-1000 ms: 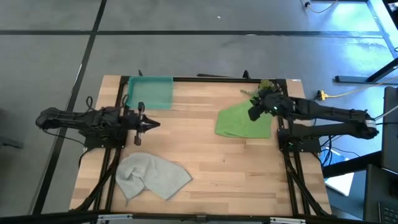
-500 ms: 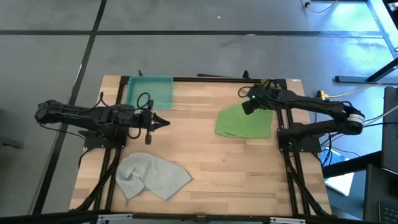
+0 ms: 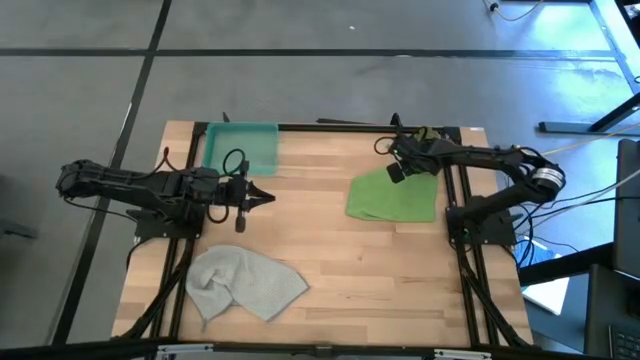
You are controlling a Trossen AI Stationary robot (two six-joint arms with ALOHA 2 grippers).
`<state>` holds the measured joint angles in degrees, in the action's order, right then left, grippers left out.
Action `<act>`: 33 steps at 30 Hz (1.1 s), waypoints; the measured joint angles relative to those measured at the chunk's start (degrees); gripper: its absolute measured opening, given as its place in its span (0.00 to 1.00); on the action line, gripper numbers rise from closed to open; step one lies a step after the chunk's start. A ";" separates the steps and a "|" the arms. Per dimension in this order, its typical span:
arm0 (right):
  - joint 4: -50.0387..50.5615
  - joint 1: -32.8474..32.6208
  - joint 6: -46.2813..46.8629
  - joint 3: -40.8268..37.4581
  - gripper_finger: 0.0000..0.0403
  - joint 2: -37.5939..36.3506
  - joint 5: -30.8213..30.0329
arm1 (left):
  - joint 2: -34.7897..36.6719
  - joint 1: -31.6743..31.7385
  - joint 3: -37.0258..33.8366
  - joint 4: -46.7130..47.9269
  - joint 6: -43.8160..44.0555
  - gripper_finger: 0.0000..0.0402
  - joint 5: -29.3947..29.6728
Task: Roll microfiber towels into tight, uniform cylinder then place into a basket
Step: Roll the green towel
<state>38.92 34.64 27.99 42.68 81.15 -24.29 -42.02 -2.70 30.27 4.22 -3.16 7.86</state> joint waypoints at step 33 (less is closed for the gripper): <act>-1.70 1.26 1.43 0.00 0.24 8.04 -3.10 | 0.02 0.00 -0.01 -0.38 -0.02 0.05 -0.02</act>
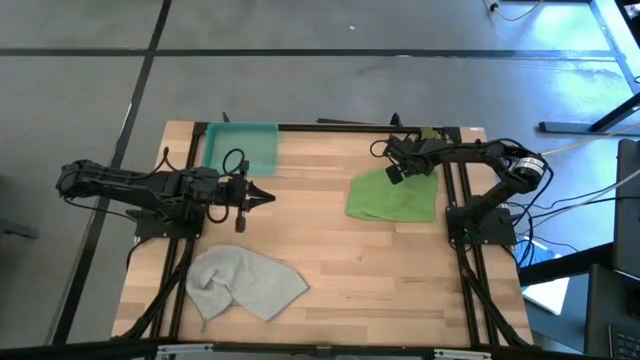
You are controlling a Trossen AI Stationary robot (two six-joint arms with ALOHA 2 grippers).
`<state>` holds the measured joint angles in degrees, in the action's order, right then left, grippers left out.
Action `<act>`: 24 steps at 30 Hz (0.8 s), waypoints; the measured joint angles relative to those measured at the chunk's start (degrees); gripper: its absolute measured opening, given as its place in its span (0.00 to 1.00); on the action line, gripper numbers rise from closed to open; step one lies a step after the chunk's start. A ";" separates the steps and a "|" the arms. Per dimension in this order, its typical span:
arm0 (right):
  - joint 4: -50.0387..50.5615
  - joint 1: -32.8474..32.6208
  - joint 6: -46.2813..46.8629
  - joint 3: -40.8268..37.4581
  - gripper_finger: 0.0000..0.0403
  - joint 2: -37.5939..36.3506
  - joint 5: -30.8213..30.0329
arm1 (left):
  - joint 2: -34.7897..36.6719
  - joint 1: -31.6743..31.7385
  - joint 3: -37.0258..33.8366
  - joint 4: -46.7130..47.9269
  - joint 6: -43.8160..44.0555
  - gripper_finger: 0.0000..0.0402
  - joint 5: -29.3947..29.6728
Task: Roll microfiber towels into tight, uniform cylinder then place into a basket
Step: Roll the green towel
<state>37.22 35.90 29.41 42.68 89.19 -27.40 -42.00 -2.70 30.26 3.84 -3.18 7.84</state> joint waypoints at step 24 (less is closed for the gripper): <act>-6.22 -1.37 -13.75 -0.04 0.01 -0.02 -0.20 | 0.00 0.00 -0.04 -0.32 -0.39 0.05 0.00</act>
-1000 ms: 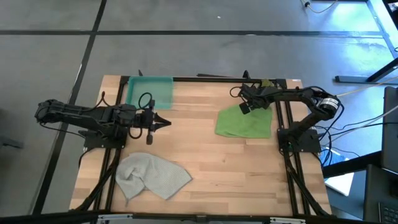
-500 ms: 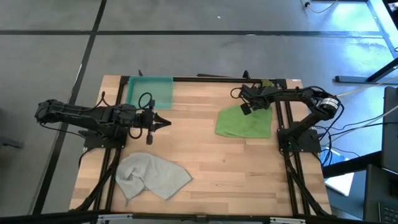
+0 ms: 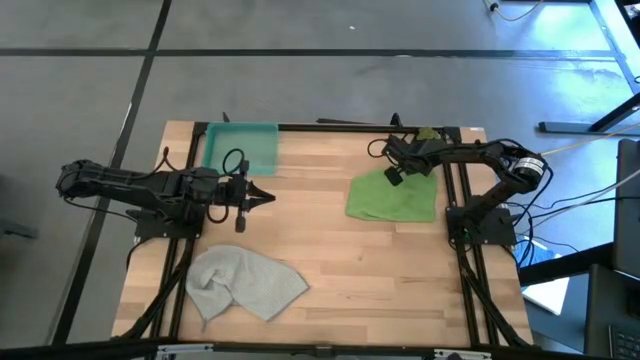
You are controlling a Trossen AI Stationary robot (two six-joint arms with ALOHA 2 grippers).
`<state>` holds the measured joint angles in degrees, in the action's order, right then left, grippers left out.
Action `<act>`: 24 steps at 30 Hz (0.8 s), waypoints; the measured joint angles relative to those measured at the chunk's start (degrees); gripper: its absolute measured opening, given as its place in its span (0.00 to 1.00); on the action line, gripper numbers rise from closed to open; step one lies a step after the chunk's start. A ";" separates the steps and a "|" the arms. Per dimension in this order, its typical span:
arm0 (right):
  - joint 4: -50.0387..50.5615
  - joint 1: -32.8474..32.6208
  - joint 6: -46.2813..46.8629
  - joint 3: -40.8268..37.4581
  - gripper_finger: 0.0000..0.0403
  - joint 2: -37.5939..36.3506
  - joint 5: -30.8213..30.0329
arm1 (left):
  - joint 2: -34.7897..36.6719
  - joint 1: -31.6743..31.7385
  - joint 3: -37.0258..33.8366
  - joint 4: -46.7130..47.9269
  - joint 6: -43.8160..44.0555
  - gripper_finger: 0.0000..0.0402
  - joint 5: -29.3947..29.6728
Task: Roll microfiber towels into tight, uniform cylinder then place into a basket
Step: Roll the green towel
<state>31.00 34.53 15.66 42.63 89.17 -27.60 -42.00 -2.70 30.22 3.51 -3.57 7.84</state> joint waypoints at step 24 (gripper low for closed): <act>5.08 -24.09 -19.27 25.84 0.00 -0.20 2.08 | -5.42 0.00 -0.04 -0.72 1.92 0.05 0.64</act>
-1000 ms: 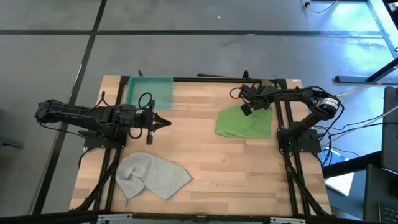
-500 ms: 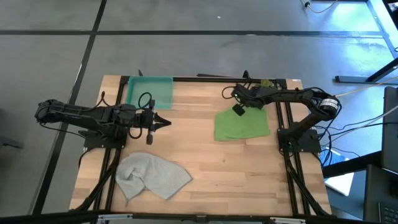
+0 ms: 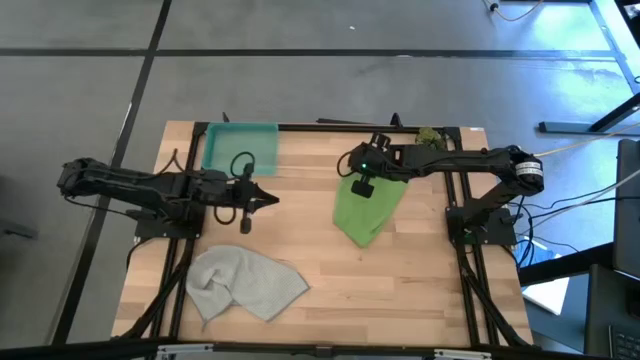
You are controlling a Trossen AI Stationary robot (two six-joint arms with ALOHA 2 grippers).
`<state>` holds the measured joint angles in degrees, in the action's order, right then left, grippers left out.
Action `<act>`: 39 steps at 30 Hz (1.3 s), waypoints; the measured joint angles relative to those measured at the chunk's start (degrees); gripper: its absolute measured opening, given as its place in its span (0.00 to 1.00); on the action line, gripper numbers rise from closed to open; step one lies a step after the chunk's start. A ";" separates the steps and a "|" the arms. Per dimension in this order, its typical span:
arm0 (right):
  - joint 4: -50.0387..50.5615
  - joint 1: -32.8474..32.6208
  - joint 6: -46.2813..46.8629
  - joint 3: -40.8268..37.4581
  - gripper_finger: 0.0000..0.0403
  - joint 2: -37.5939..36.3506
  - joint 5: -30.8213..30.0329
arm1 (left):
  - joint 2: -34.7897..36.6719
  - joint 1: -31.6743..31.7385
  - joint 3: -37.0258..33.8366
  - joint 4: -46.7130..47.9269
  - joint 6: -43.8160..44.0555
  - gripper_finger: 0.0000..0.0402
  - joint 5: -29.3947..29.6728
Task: Roll microfiber towels into tight, uniform cylinder then place into a basket
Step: Roll the green towel
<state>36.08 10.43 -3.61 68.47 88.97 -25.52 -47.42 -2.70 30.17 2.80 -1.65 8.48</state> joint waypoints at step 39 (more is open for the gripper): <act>1.43 -3.49 -0.98 9.59 0.00 -0.02 0.13 | -30.38 2.79 0.13 -40.67 -1.44 0.20 13.07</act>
<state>37.51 6.94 -4.58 78.06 88.95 -25.39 -77.81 0.09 30.30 -37.87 -3.09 21.54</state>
